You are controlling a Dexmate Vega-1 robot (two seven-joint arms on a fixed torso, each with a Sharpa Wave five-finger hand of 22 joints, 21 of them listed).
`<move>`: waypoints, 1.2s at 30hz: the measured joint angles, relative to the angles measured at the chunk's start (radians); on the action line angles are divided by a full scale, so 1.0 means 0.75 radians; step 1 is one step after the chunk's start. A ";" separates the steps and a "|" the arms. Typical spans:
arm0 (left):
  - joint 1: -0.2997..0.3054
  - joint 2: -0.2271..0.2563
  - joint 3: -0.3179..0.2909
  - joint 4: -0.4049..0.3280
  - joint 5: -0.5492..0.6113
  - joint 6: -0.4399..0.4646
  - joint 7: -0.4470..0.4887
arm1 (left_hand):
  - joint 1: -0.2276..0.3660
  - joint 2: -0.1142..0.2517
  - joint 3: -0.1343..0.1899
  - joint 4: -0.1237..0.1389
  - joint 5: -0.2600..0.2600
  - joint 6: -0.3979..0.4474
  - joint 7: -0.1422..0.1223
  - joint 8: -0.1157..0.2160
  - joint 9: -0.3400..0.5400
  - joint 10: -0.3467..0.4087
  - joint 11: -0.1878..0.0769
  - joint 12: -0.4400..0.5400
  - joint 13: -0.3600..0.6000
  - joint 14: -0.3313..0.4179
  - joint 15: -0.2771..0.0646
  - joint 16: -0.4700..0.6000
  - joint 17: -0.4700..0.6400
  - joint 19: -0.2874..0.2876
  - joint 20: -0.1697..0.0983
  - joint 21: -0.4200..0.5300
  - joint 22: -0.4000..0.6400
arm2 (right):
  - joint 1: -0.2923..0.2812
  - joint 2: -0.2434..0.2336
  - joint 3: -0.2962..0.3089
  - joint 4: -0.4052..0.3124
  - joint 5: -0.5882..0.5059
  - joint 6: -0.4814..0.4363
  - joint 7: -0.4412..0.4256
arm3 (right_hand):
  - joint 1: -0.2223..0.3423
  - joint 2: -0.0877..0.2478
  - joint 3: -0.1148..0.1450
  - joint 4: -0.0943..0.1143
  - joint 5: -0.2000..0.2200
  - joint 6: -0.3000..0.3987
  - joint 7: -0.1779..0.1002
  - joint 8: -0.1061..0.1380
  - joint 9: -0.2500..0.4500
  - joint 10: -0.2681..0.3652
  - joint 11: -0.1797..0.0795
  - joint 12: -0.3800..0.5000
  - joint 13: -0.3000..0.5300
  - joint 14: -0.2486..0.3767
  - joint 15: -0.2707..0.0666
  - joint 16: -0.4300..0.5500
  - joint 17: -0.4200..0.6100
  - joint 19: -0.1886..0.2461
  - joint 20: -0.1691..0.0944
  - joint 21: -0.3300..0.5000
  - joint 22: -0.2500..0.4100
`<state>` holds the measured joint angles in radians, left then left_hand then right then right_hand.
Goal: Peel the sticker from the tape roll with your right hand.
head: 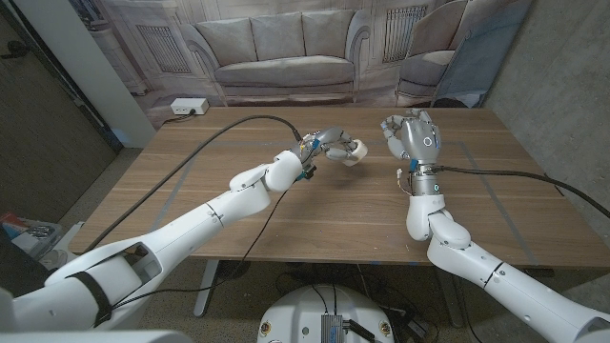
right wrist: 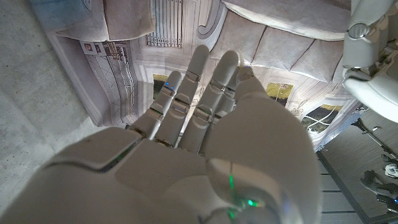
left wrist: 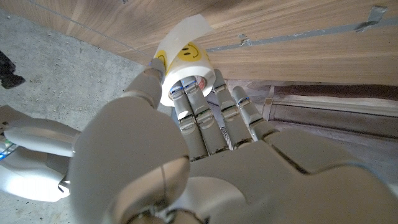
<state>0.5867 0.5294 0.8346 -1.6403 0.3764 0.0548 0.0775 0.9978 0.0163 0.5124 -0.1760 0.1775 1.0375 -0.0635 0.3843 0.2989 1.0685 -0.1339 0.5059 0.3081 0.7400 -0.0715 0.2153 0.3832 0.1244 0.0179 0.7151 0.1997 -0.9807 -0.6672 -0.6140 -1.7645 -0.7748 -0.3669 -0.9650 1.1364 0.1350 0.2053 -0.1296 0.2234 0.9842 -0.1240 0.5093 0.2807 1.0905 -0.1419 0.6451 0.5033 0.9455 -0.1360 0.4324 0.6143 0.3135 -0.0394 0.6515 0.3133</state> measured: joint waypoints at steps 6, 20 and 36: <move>0.011 0.019 -0.003 -0.018 0.043 0.001 0.013 | 0.000 0.000 0.000 0.000 0.000 0.000 0.000 -0.002 0.000 -0.002 0.002 0.001 0.000 0.000 0.000 0.000 0.000 0.000 0.000 0.010 0.000 | 0.004 0.002 0.002 -0.002 0.002 0.000 0.011 | -0.001 0.000 0.000 0.000 0.000 0.000 0.000 0.000 0.000 0.000 0.000 0.000 -0.003 0.000 0.000 -0.005 0.000 -0.005 -0.005 0.007 0.000; 0.017 0.062 -0.020 -0.027 0.123 -0.030 0.025 | 0.000 0.000 0.000 0.000 -0.005 0.000 0.000 -0.005 0.001 -0.001 0.001 0.006 0.000 0.000 0.000 -0.001 0.000 0.000 0.000 0.010 0.000 | 0.027 0.035 -0.004 0.003 -0.021 -0.047 0.023 | -0.002 0.002 0.000 0.000 -0.004 0.000 0.000 0.000 0.000 0.000 0.000 0.000 0.000 0.007 -0.002 -0.010 0.010 -0.005 -0.005 0.022 -0.003; 0.065 0.122 -0.052 -0.023 0.176 -0.120 0.065 | 0.000 0.000 0.000 0.000 -0.005 0.015 0.000 -0.006 0.000 0.000 0.000 0.007 0.000 0.000 0.000 -0.001 0.006 -0.008 -0.007 0.018 0.000 | -0.002 0.085 -0.047 -0.052 -0.110 -0.216 0.010 | -0.004 -0.001 0.000 0.000 -0.004 0.000 0.000 0.000 0.000 0.004 -0.004 0.000 0.000 0.009 -0.004 -0.026 0.018 -0.019 -0.005 0.040 -0.003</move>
<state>0.6355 0.6207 0.7959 -1.6575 0.5087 -0.0349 0.1263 0.9974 0.0167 0.5124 -0.1760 0.1740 1.0490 -0.0638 0.3797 0.2989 1.0682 -0.1342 0.5111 0.3081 0.7400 -0.0715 0.2147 0.3877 0.1187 0.0128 0.7286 0.1999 -0.9824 -0.6035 -0.6490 -1.8037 -0.8574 -0.5288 -0.9577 1.1333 0.1345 0.2053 -0.1296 0.2203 0.9841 -0.1241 0.5095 0.2806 1.0937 -0.1451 0.6451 0.5032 0.9526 -0.1390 0.4131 0.6281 0.2991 -0.0429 0.6817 0.3109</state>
